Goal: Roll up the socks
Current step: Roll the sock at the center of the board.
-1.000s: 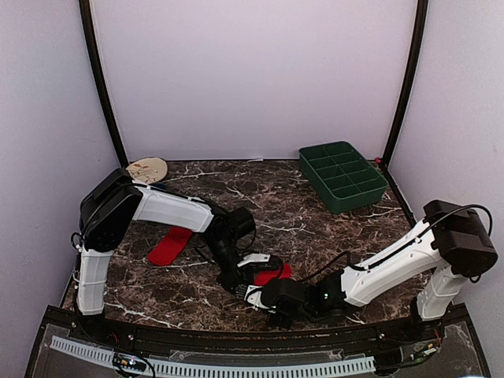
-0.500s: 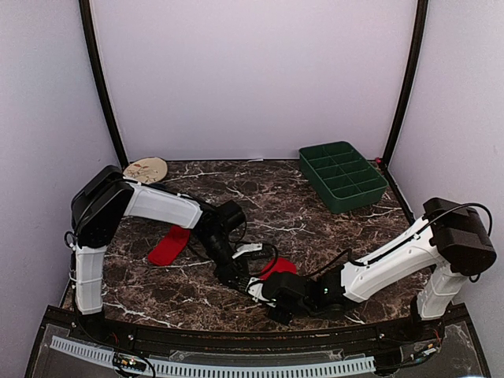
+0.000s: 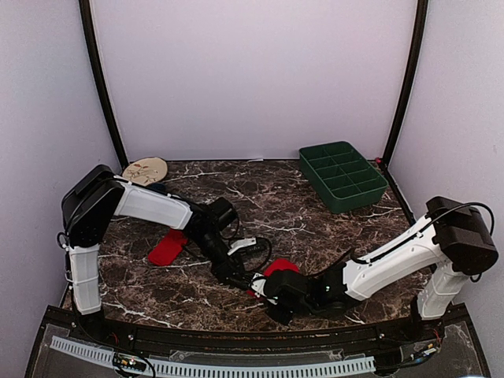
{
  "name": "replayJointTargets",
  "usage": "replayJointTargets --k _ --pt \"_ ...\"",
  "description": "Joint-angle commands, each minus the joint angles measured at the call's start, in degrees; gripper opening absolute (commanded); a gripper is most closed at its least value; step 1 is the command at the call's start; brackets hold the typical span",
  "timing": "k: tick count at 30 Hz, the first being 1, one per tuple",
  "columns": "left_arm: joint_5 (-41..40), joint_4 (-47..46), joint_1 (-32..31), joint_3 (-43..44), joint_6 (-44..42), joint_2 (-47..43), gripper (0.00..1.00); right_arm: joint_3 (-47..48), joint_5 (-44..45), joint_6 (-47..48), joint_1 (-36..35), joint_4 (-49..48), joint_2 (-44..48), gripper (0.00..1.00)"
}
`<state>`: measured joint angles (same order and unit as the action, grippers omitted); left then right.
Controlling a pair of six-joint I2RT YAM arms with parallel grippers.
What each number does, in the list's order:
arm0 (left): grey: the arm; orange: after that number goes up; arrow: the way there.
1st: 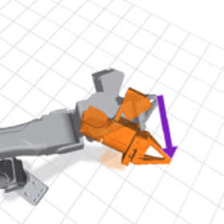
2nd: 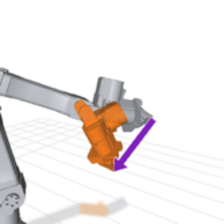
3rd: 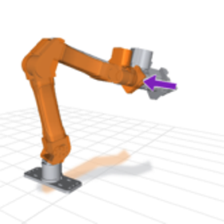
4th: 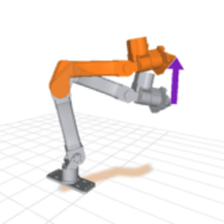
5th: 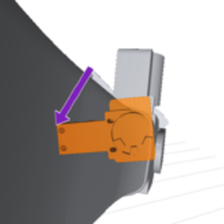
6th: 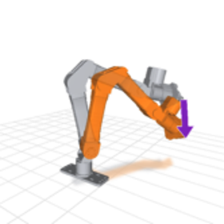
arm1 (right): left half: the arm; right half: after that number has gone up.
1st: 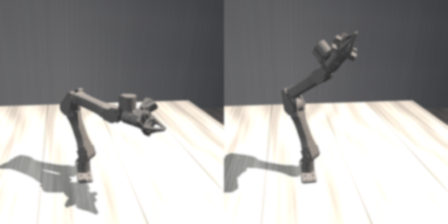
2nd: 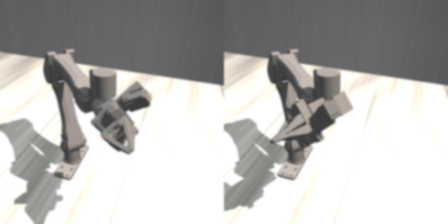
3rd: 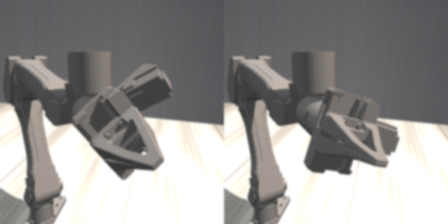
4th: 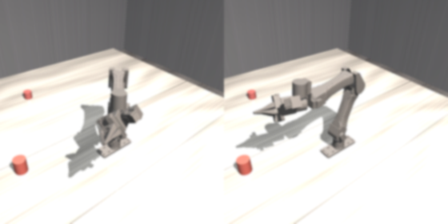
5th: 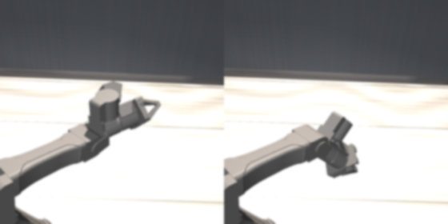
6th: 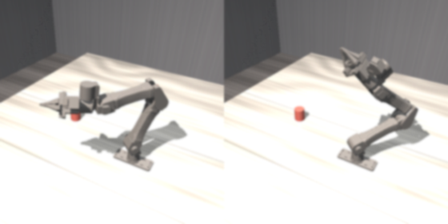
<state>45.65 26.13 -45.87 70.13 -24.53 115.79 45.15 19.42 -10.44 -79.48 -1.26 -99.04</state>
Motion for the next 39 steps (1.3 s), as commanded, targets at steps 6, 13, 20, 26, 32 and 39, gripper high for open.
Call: replayJointTargets --k 6,13,20,26,32,39 --pt "-6.07 -5.53 1.21 -3.69 5.28 -2.28 0.44 -3.86 -4.67 -5.43 1.66 1.82 2.18 0.14" --pt "-8.95 -11.32 2.87 -7.83 8.63 -4.94 0.44 -5.56 -8.15 -6.86 3.42 0.98 4.03 0.14" --pt "-10.00 -21.77 3.22 -14.57 12.94 -10.00 0.44 -7.45 -16.88 -9.68 7.68 -1.31 4.72 0.14" --pt "-8.38 -34.08 1.86 -21.24 15.16 -14.88 0.45 -10.74 -25.15 -13.68 11.35 -5.51 4.52 0.14" --pt "-12.71 -36.75 -4.68 -22.05 9.22 -16.64 0.46 -13.37 -34.78 -16.71 15.08 -10.01 2.35 0.14" --pt "-16.83 -40.52 -8.46 -23.37 4.55 -18.23 0.48 -13.43 -43.06 -17.84 18.28 -11.02 0.29 0.14"
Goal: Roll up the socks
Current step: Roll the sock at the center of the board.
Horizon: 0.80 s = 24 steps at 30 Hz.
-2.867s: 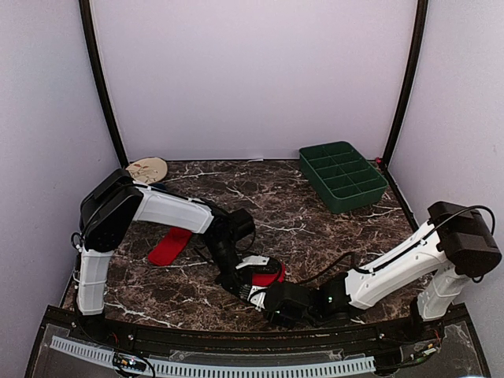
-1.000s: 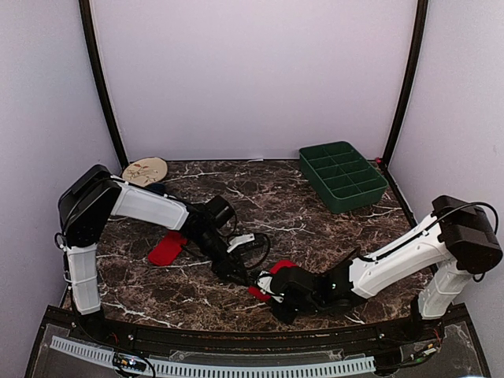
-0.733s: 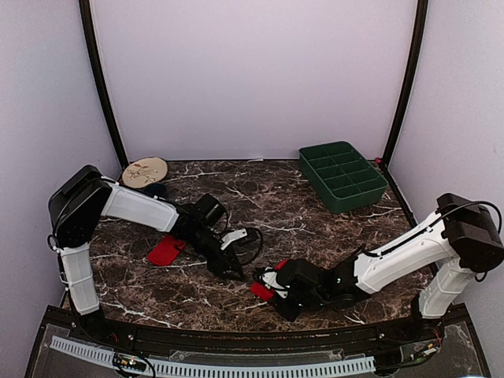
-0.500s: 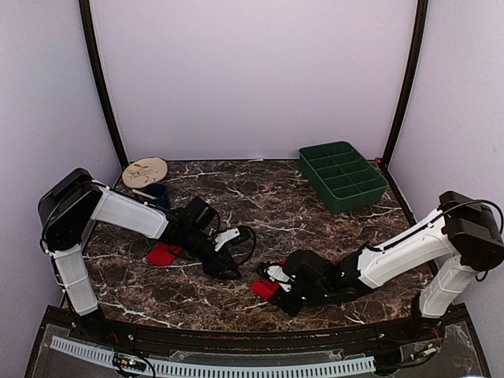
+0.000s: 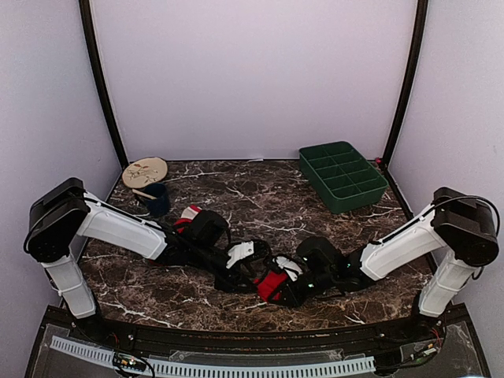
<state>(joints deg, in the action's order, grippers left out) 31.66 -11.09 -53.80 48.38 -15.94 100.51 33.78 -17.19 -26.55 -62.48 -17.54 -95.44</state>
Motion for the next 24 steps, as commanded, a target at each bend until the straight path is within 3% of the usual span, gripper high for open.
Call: replayJointTargets --k 1,11,24 --pt "-2.75 -3.55 -0.67 -1.77 -4.68 -3.15 0.49 -2.06 -7.50 -1.87 1.59 5.19 -3.58 0.14" --pt "-1.09 0.74 -2.21 0.97 -12.79 -1.14 0.50 -1.76 -15.40 -2.63 3.31 4.79 -5.87 0.14" --pt "6.45 11.86 -4.47 7.44 -22.05 3.69 0.50 -2.06 -16.55 -2.04 4.56 6.66 -4.91 0.14"
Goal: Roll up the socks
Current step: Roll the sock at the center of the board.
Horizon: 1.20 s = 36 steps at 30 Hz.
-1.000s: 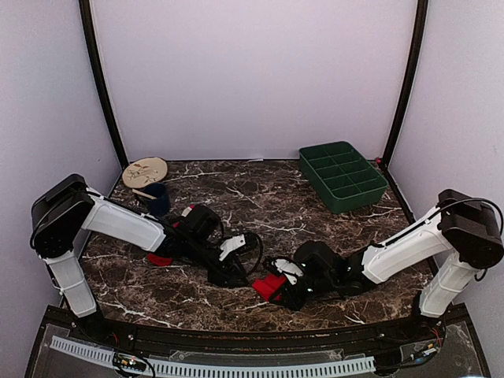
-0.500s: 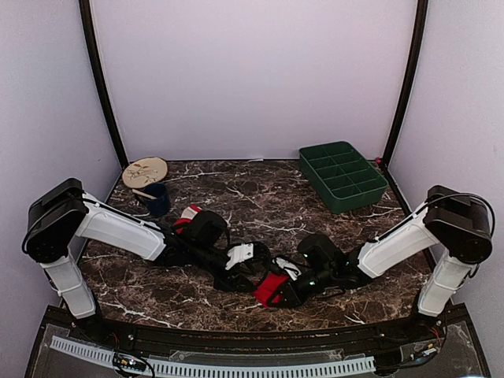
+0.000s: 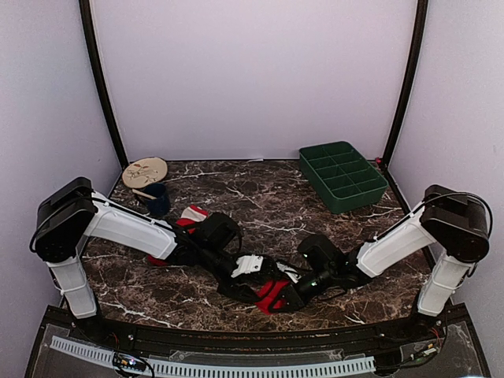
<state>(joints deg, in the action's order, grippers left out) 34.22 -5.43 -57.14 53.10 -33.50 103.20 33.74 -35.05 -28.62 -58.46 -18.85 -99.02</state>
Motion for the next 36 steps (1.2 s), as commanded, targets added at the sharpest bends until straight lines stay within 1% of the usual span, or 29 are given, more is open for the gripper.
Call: replayJointTargets --k 1,4,10,23,27,31,36 --pt "4.11 7.25 -1.39 3.21 -5.22 1.49 0.50 -2.05 1.36 0.12 0.62 8.16 -1.23 0.14" --pt "4.43 8.91 -1.95 3.93 -6.59 2.34 0.50 -2.03 1.19 0.15 0.84 8.40 -1.12 0.14" --pt "3.06 8.05 -2.50 3.51 -6.93 3.50 0.50 -1.56 0.65 0.47 0.98 9.01 -1.15 0.14" --pt "-5.03 3.02 -3.24 3.09 -6.33 4.91 0.50 0.04 -0.68 1.49 0.98 10.68 -1.68 0.14" --pt "-5.83 2.09 -3.19 3.07 -6.33 4.91 0.50 0.41 -0.88 1.98 0.98 11.25 -1.88 0.14" --pt "-4.54 2.93 -3.24 3.29 -7.02 5.29 0.49 0.63 -0.99 2.41 0.98 11.61 -2.20 0.14" --pt "-1.24 5.37 -3.22 4.25 -7.97 6.25 0.42 1.25 -1.05 2.98 0.98 12.23 -2.31 0.14"
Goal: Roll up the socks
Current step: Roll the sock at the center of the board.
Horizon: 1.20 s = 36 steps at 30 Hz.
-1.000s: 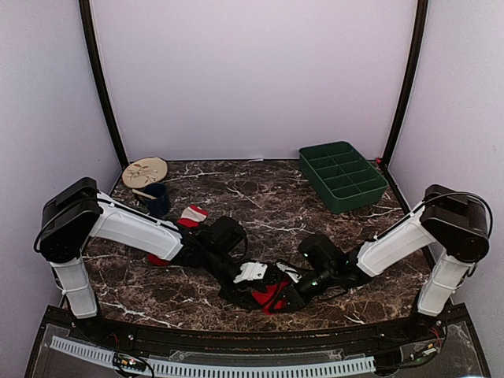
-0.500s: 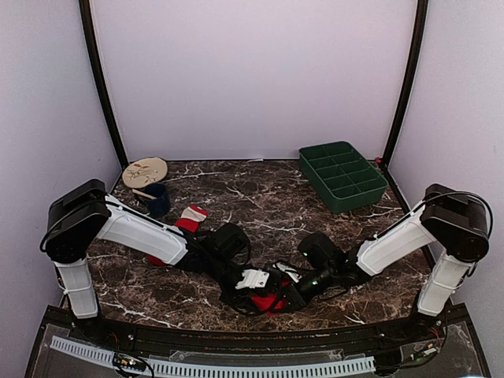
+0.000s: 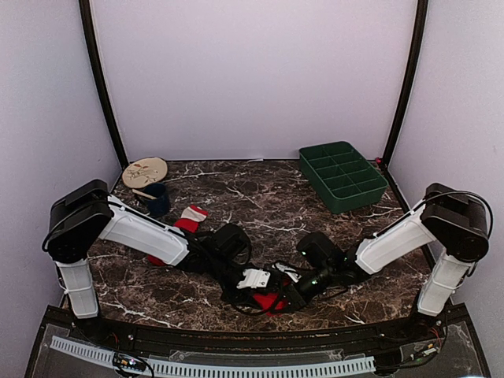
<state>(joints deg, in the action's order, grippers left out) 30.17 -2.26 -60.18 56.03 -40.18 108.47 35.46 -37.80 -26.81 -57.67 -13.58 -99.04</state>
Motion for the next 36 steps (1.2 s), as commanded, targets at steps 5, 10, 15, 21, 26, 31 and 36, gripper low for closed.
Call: replayJointTargets --k 5,10,15,21,26,31,36 --pt "5.01 4.58 -0.20 2.80 -2.21 1.91 0.30 0.50 1.83 1.94 0.15 8.52 -2.39 0.14" --pt "5.95 6.54 -0.20 4.01 -3.17 2.36 0.21 1.76 3.07 3.10 0.19 11.22 -2.01 0.20" --pt "5.35 7.47 -0.20 4.06 -3.61 2.47 0.12 2.43 5.03 3.83 0.27 13.70 -0.77 0.30" --pt "0.87 7.11 0.29 2.88 -1.08 1.54 0.11 1.67 7.56 3.70 1.04 15.17 2.82 0.40" --pt "-2.18 6.53 1.72 0.45 1.19 0.10 0.10 0.05 9.63 3.20 1.80 15.07 5.47 0.43" --pt "-5.50 6.19 3.74 -2.40 3.51 -2.65 0.10 -1.02 11.59 2.97 2.69 14.53 7.16 0.44" --pt "-6.93 8.23 4.64 -4.36 3.54 -4.97 0.11 -0.24 14.22 4.47 3.00 16.27 7.27 0.45"
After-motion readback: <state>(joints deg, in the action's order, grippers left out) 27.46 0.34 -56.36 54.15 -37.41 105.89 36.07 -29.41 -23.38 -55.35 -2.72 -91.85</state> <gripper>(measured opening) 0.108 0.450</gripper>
